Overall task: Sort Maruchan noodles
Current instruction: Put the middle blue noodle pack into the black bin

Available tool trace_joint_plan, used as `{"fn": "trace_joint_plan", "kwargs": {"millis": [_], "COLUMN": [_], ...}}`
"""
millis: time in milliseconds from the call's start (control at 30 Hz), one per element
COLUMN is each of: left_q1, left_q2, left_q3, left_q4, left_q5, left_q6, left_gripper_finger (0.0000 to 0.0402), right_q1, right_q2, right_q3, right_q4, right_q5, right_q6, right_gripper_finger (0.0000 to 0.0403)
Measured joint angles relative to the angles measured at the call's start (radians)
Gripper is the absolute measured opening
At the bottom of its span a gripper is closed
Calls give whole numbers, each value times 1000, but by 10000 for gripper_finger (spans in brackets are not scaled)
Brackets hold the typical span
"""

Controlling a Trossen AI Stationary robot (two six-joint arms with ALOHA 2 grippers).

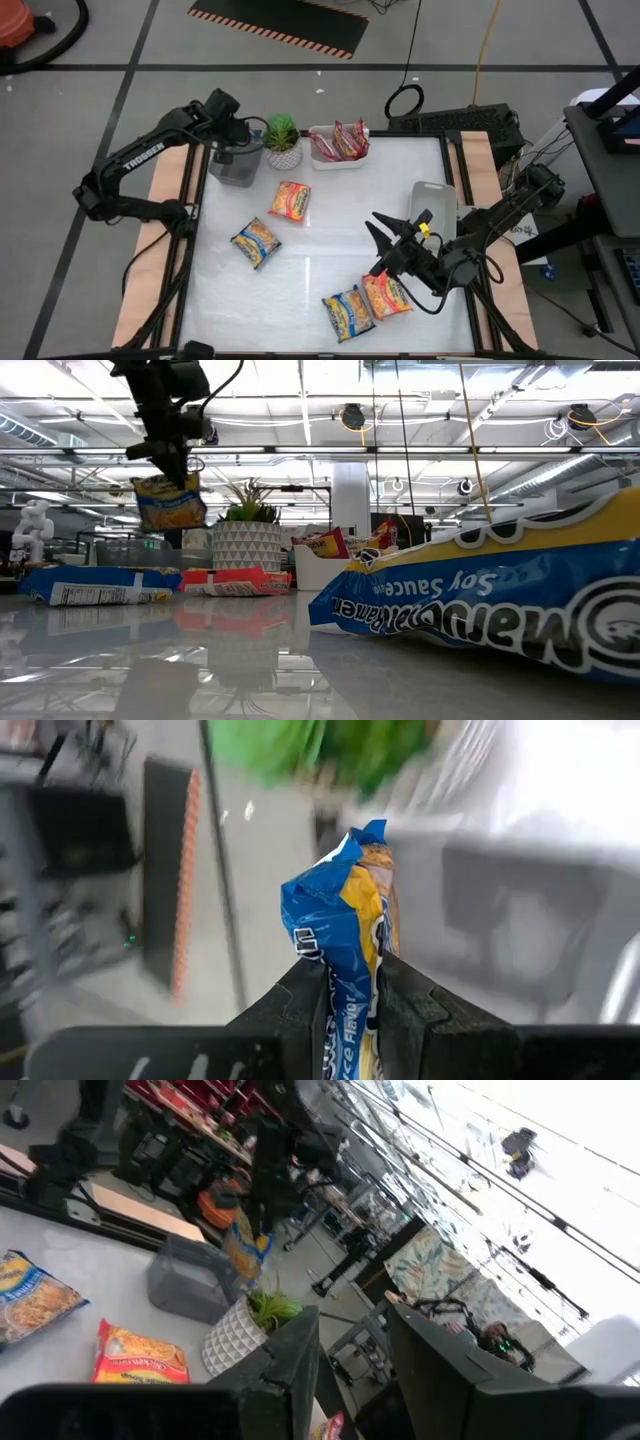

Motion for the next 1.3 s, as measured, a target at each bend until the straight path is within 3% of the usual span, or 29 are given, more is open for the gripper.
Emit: {"fn": "trace_joint_plan", "kwargs": {"millis": [100,500,867,1300], "left_q1": [-20,36,67,67], "left_q2": [6,90,112,249], "left_q3": [0,3,2,-4], "left_q4": [37,115,134,146], "left_q5": [76,-27,13,-103], "left_q6": [-23,-8,-2,42], "left_gripper_finger": [65,65,65,64], "right_q1": [-1,-2,7,55], "right_q2": [-5,-6,-6,-6], "right_q3": [0,0,0,0], "right_q4": [20,19,13,16], "right_q5": [-8,-6,-2,4], "right_q6": [-12,-13,6,6], "right_gripper_finger": [116,116,116,116]}}
